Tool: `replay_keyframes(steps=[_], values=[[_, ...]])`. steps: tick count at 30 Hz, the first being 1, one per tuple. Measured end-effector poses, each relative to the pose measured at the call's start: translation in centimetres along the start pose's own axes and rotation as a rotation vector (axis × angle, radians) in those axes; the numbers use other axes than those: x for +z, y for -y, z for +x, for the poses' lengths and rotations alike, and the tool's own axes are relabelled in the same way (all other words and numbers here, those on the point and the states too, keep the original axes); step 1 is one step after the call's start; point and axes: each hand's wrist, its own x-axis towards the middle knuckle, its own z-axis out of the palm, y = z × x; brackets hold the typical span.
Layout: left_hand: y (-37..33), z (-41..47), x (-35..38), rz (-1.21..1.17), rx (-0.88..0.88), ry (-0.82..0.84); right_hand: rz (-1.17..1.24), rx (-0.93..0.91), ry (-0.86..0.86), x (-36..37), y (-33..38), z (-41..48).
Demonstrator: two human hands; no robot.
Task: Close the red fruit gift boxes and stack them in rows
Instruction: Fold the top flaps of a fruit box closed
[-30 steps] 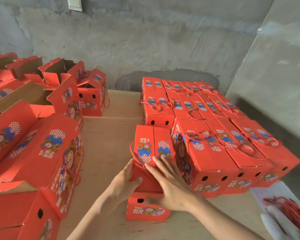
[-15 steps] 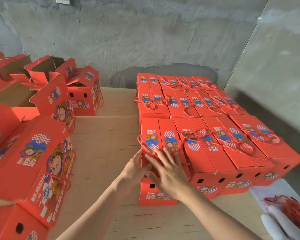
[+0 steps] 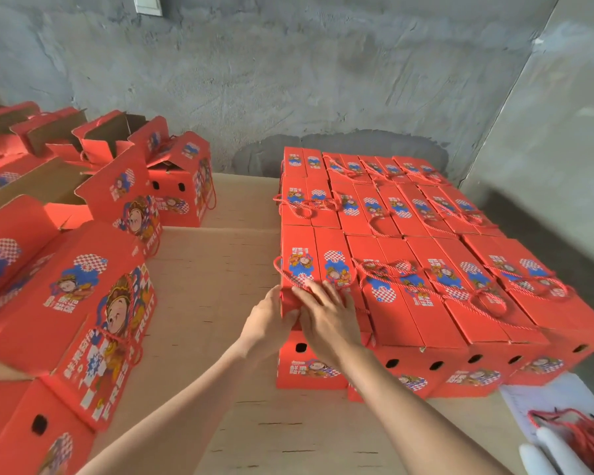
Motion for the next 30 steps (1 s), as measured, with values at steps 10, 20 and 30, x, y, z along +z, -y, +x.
replay_keyframes(steps=[10,20,30], values=[[-0.6,-5.8,-6.2,0.127,0.041,-0.217,0.024,0.054,-0.134,0.0,2.0,1.4],[-0.4,-12.5,-20.9,0.233,0.104,-0.479,0.539,-0.588,0.292,0.7,17.8,-4.1],[9.7,-21.1,-34.6,0.218,-0.028,-0.704,0.852,-0.007,0.669,2.5,30.1,-5.3]])
